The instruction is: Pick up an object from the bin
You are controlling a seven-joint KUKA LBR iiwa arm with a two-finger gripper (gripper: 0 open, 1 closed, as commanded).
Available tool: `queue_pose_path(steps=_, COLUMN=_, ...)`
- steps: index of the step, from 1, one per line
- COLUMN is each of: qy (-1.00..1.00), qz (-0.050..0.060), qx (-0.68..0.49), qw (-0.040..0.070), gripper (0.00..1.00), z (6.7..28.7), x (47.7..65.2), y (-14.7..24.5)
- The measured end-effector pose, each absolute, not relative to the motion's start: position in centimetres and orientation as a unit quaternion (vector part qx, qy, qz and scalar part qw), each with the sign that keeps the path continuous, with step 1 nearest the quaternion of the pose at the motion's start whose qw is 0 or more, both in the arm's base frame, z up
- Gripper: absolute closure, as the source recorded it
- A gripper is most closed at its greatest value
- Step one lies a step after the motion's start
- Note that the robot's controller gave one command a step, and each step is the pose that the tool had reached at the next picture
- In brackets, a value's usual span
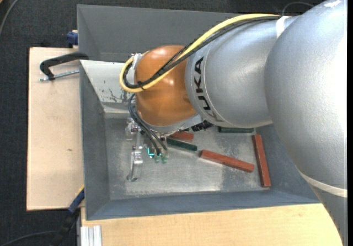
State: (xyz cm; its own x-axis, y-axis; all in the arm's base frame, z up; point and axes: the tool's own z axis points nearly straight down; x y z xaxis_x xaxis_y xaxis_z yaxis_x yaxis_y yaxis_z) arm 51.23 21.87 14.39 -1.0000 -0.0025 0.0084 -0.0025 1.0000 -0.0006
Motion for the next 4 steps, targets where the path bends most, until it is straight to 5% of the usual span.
queue_pose_path(steps=1, qy=-0.997, qz=0.0, qx=0.081, qw=-0.001, gripper=0.0, z=8.2, x=56.7, y=17.0)
queue_pose_path(steps=2, qy=-1.0, qz=0.0, qx=-0.018, qw=-0.003, gripper=0.0, z=7.1, x=60.3, y=11.0)
queue_pose_path(steps=3, qy=-1.0, qz=-0.001, qx=-0.017, qw=-0.003, gripper=1.0, z=7.1, x=60.2, y=11.2)
queue_pose_path(steps=4, qy=-1.0, qz=-0.002, qx=-0.026, qw=-0.006, gripper=1.0, z=12.9, x=60.2, y=11.2)
